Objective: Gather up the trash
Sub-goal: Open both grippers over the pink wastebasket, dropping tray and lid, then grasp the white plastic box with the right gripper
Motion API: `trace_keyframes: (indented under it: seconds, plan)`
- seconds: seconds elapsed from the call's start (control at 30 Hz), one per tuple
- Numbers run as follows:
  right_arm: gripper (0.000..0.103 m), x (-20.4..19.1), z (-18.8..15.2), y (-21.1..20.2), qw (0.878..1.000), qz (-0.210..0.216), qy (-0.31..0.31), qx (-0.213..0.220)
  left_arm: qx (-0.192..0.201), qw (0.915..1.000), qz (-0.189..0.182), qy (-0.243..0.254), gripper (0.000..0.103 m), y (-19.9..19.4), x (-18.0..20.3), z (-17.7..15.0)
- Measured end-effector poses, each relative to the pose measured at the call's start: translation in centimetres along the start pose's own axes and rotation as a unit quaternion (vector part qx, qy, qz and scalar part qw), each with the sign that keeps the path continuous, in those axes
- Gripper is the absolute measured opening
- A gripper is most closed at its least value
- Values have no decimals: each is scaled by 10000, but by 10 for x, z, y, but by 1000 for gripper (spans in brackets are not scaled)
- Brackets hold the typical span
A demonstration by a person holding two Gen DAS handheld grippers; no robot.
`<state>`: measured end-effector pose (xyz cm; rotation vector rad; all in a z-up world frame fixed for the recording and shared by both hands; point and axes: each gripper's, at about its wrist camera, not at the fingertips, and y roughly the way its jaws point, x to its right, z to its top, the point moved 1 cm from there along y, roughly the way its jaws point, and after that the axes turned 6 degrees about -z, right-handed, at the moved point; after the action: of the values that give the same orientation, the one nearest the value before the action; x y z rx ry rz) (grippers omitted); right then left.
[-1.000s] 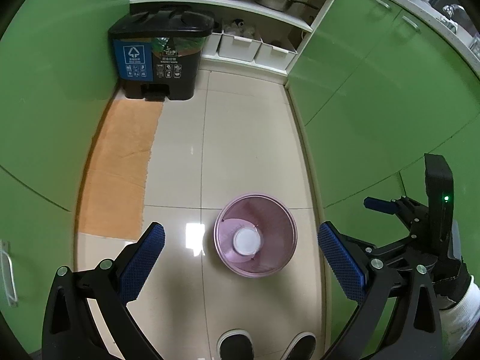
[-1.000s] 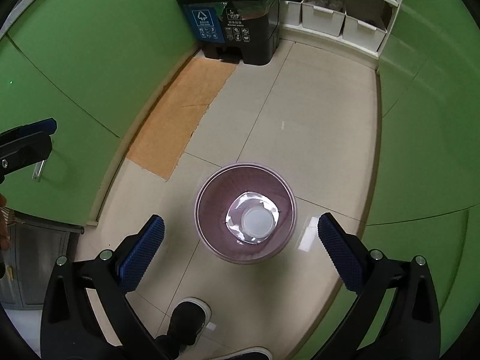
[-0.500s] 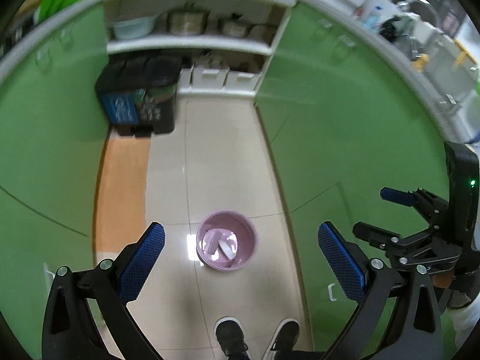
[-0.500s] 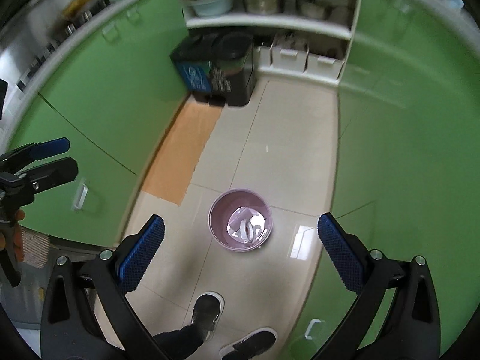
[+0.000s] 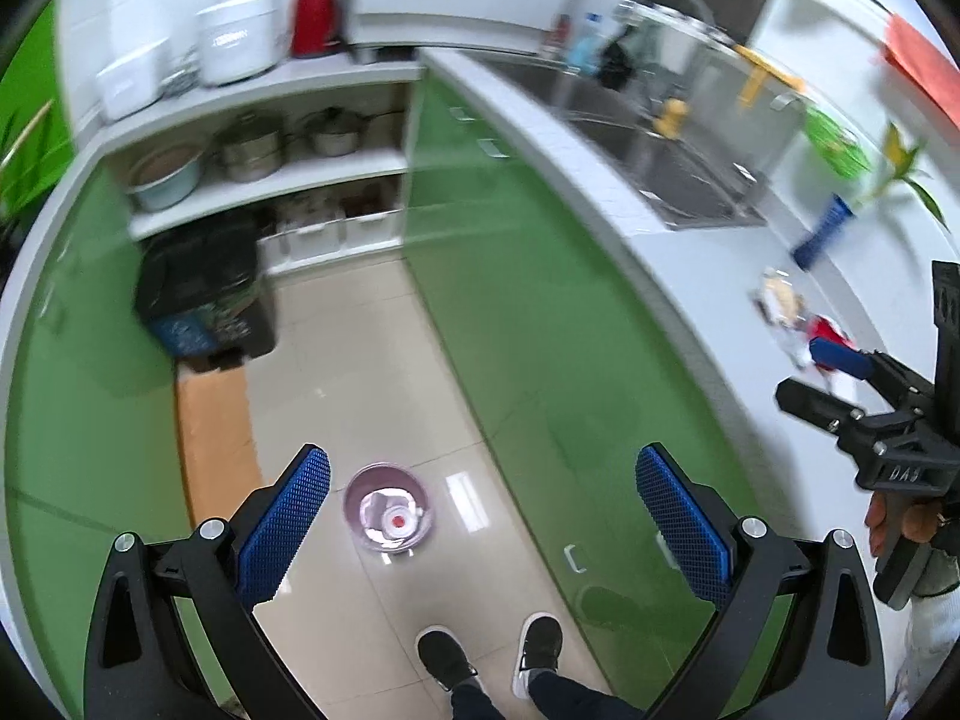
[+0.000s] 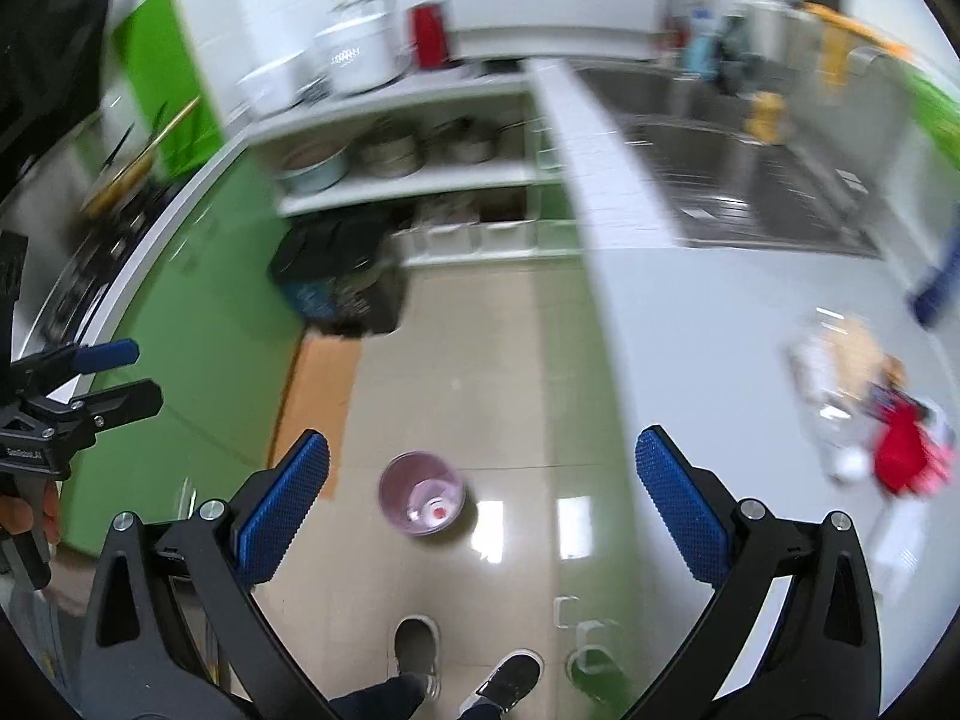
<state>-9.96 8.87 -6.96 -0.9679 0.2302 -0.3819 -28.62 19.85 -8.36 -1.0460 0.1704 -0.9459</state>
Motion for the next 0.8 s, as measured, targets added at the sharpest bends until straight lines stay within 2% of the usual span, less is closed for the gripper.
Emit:
trace_keyframes:
  seconds: [0.23,0.43,0.63,0.8]
  plan:
    - [100,105,-39,-57,9916,-834,984,125,-41,9950,-502,860,98,14,86,27]
    - [100,182,-71,-86,9773,-1331,1645,69,-128,9847,-937,1461,98,38,164,43]
    - [100,235,-89,-96,9687,-1517,1965,37,-203,9761,-1166,1823,98,64,227,54]
    - [100,258,-95,-79,9680,-1454,2042,-127,-324,9713,-1257,1992,98,91,263,56]
